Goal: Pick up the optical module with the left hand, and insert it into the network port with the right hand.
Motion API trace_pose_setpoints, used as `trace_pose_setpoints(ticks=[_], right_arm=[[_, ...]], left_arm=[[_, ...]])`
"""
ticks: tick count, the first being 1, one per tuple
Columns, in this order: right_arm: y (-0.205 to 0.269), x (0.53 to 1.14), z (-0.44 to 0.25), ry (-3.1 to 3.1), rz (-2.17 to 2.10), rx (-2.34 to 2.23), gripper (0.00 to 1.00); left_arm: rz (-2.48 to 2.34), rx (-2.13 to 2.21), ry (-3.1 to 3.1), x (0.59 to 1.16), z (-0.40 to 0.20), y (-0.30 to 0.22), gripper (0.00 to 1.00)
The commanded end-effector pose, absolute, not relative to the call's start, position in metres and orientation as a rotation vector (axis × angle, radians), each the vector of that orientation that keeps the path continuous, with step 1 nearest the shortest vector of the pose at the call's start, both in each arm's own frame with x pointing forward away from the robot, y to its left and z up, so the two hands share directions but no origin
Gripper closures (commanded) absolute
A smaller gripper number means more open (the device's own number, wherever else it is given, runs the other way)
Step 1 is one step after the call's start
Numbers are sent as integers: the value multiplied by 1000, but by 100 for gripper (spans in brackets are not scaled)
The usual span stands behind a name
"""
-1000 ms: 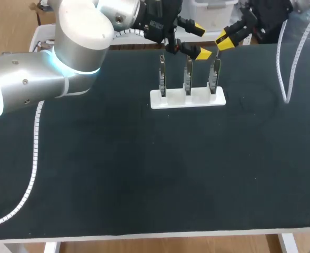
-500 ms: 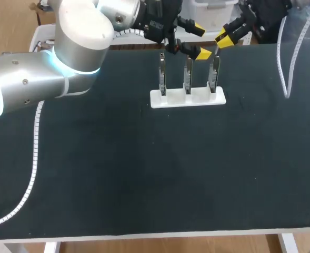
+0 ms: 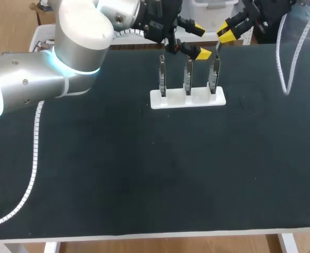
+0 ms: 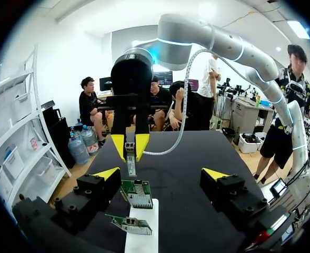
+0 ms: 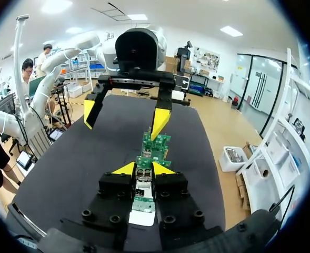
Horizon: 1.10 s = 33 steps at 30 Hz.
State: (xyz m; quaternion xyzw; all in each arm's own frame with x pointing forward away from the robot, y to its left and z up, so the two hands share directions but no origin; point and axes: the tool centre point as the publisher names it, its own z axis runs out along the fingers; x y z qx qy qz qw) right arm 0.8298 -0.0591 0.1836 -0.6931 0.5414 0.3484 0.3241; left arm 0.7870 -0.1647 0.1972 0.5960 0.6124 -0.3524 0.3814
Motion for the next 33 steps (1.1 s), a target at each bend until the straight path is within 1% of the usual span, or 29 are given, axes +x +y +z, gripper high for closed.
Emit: trace_pose_setpoints(ticks=[1, 33], right_arm=[[-59, 838, 184, 1351, 1147, -2005, 100], [-65, 818, 180, 1415, 1167, -2040, 100]], left_arm=[[-895, 1521, 1567, 786, 198, -165, 0], [-895, 1521, 1567, 786, 198, -165, 0]])
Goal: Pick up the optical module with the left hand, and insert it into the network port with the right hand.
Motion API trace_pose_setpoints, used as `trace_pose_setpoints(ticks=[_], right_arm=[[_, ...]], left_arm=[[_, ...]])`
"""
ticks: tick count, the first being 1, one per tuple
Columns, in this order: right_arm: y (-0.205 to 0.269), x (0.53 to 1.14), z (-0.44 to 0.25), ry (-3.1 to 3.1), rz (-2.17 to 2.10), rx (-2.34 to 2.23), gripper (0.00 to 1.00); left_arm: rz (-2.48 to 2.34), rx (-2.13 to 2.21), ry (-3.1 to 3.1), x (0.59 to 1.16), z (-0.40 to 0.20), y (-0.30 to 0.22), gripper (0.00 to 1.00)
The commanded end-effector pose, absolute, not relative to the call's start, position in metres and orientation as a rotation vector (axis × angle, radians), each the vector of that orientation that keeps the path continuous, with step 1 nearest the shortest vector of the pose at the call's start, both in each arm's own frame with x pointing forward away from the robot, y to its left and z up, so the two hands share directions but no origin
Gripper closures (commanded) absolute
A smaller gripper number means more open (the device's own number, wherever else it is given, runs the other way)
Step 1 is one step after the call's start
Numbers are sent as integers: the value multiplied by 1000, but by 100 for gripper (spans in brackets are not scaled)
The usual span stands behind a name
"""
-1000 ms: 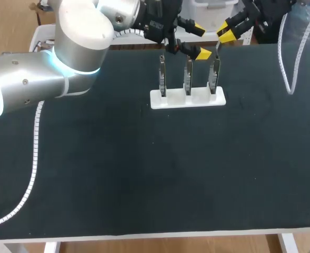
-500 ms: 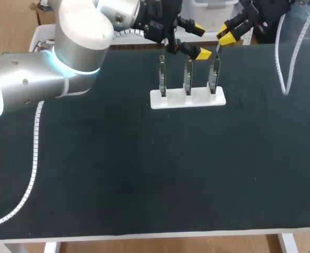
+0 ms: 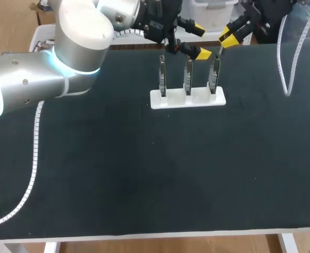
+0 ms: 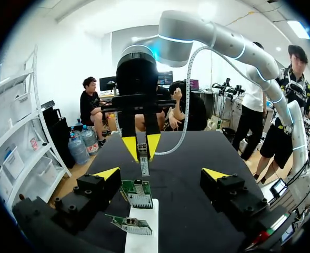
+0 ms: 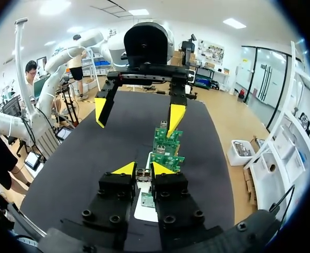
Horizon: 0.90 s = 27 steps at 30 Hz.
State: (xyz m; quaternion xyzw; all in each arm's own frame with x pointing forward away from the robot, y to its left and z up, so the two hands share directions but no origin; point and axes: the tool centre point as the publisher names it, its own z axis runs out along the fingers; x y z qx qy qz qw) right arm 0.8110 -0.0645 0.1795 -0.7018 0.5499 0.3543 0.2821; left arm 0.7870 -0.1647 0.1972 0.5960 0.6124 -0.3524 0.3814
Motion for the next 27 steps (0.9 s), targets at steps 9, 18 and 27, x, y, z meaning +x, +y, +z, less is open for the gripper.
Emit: trace_pose_setpoints(ticks=[9, 18, 27], right_arm=[[-64, 814, 179, 1429, 1156, -2065, 100], [-62, 813, 178, 1433, 1157, -2072, 100], [-64, 809, 181, 1426, 1141, -2051, 100]], left_arm=[[-895, 1521, 1567, 786, 198, -165, 0], [-895, 1521, 1567, 786, 198, -165, 0], [-895, 1521, 1567, 786, 198, -165, 0]])
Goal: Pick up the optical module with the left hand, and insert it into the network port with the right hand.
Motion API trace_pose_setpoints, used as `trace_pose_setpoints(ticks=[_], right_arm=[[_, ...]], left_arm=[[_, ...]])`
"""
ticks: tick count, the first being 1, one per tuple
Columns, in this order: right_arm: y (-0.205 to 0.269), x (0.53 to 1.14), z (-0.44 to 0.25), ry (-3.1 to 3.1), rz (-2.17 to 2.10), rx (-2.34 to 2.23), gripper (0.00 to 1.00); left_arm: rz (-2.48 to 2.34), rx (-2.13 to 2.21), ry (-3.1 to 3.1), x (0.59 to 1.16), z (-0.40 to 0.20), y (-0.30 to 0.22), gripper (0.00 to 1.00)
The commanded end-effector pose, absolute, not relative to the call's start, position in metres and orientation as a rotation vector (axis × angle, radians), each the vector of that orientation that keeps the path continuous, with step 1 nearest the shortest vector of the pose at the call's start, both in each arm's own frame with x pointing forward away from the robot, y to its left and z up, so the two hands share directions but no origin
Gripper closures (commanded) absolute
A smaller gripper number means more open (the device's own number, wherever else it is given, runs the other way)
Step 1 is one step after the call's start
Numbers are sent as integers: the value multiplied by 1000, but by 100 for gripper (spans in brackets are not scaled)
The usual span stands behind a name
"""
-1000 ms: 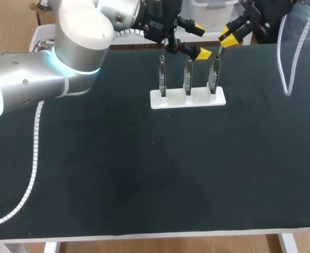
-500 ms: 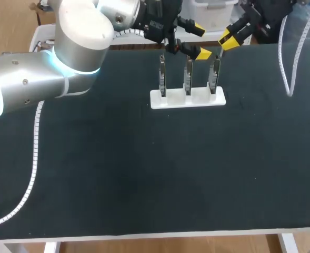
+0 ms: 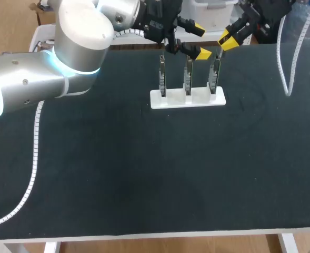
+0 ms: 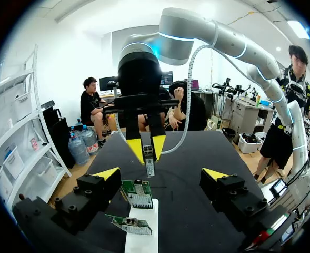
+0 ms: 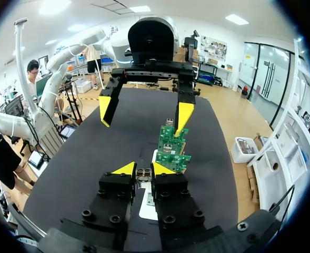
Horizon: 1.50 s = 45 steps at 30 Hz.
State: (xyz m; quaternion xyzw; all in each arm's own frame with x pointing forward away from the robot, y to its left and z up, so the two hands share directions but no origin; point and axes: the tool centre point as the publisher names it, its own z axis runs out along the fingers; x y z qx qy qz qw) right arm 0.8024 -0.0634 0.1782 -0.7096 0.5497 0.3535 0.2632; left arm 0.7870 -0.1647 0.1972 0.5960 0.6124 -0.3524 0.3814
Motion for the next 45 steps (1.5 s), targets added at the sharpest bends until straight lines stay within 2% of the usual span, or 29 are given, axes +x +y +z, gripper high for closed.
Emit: trace_pose_setpoints(ticks=[1, 16, 18, 25, 45], right_arm=[[-64, 808, 183, 1421, 1134, -2044, 100], [-65, 809, 185, 1431, 1117, -2026, 100], [-59, 814, 204, 1397, 1034, -2013, 100], [-48, 794, 201, 1391, 1011, -2053, 100], [-67, 780, 202, 1480, 953, -2083, 100]], left_arm=[[-895, 1521, 1567, 786, 198, -165, 0], [-895, 1521, 1567, 786, 198, -165, 0], [-895, 1521, 1567, 786, 198, -165, 0], [-895, 1521, 1567, 786, 198, -165, 0], [-895, 1521, 1567, 786, 198, -165, 0]])
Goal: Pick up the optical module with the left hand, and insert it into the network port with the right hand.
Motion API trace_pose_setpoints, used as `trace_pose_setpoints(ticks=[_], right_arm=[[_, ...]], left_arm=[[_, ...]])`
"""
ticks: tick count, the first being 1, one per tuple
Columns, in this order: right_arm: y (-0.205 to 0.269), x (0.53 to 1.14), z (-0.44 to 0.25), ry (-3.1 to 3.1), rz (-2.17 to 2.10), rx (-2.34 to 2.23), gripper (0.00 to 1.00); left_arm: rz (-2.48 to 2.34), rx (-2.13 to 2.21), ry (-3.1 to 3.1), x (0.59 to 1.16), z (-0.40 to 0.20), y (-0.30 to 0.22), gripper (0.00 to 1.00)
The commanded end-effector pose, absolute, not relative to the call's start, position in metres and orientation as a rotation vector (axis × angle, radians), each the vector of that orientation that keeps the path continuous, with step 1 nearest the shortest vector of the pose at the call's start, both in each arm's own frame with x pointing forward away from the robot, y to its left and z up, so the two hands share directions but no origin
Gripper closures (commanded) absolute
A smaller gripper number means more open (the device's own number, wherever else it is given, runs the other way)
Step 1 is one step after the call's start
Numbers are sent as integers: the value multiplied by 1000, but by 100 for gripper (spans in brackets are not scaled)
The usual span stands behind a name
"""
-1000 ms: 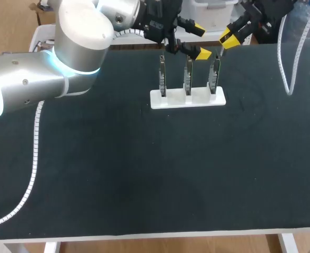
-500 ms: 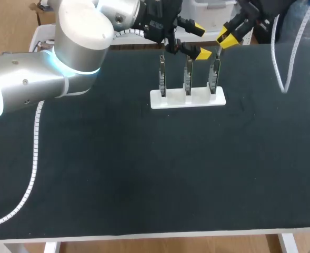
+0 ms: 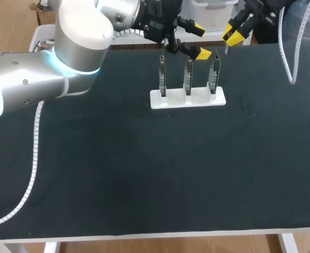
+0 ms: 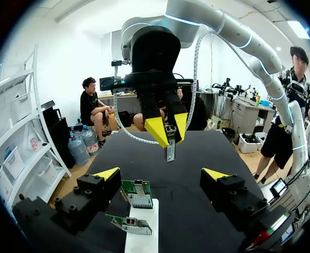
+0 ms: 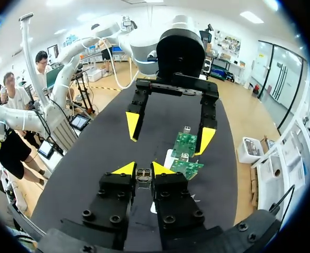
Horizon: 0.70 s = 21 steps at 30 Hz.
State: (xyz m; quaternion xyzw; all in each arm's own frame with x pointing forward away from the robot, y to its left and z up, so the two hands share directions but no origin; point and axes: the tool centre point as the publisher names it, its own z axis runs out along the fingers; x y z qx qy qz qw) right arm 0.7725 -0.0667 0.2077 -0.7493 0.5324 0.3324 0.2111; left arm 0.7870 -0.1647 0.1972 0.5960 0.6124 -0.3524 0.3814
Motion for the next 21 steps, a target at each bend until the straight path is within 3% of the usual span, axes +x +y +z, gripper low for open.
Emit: trace_pose_setpoints(ticks=[1, 21], right_arm=[[-66, 781, 199, 1480, 959, -2085, 100], [-66, 805, 183, 1483, 1023, -2076, 100]], left_arm=[[-895, 1521, 1567, 786, 198, -165, 0], [-895, 1521, 1567, 786, 198, -165, 0]])
